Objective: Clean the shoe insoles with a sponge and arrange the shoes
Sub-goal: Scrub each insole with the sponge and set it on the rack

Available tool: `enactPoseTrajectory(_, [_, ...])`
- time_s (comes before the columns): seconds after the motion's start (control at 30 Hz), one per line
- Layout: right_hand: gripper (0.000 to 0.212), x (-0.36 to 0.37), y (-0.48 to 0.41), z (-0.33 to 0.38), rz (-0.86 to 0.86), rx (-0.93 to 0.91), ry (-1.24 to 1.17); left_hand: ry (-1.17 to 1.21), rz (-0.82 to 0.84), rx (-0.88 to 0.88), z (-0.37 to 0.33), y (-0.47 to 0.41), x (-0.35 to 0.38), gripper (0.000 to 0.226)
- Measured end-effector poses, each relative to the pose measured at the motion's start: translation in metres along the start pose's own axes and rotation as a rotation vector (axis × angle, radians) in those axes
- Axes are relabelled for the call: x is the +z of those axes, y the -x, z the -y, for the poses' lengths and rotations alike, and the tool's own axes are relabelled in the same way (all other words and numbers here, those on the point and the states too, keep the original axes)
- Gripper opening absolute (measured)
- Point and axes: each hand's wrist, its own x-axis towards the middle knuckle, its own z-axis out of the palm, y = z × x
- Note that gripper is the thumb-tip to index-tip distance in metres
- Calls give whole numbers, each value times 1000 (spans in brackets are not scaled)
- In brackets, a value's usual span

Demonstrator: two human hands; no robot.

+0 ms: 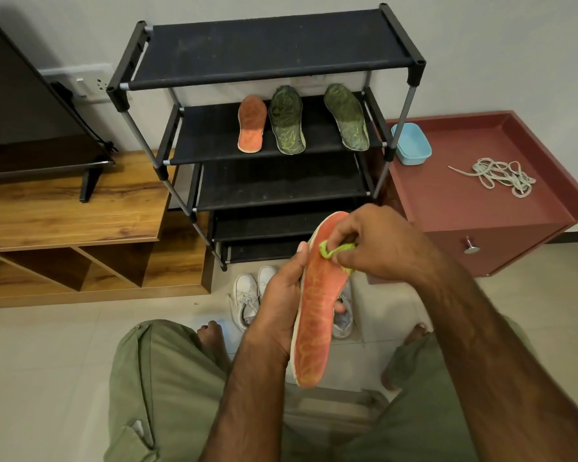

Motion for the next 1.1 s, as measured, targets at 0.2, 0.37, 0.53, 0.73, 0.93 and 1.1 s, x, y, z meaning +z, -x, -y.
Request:
enactPoseTrajectory(0.2, [15,3,-1,-5,-309,110,-21,49,47,-38,-1,-1,-2,67])
enactPoseTrajectory(0.37, [16,8,5,-2,-142,27,-151,104,36,9,4,-4,-1,62])
enactPoseTrajectory(0.53, [29,12,11,5,-470,-26,-195,179,58,38,2,-6,4,61])
enactPoseTrajectory(0.73, [17,25,12,15,-282,-82,17,331,14,175,15,-12,8,42])
enactPoseTrajectory(0.93, [26,33,11,26,-336,-62,-12,423,77,153,17,-14,10,64])
enactPoseTrajectory(1.1, [23,32,9,28,-270,-88,63,407,37,137,17,-18,9,64])
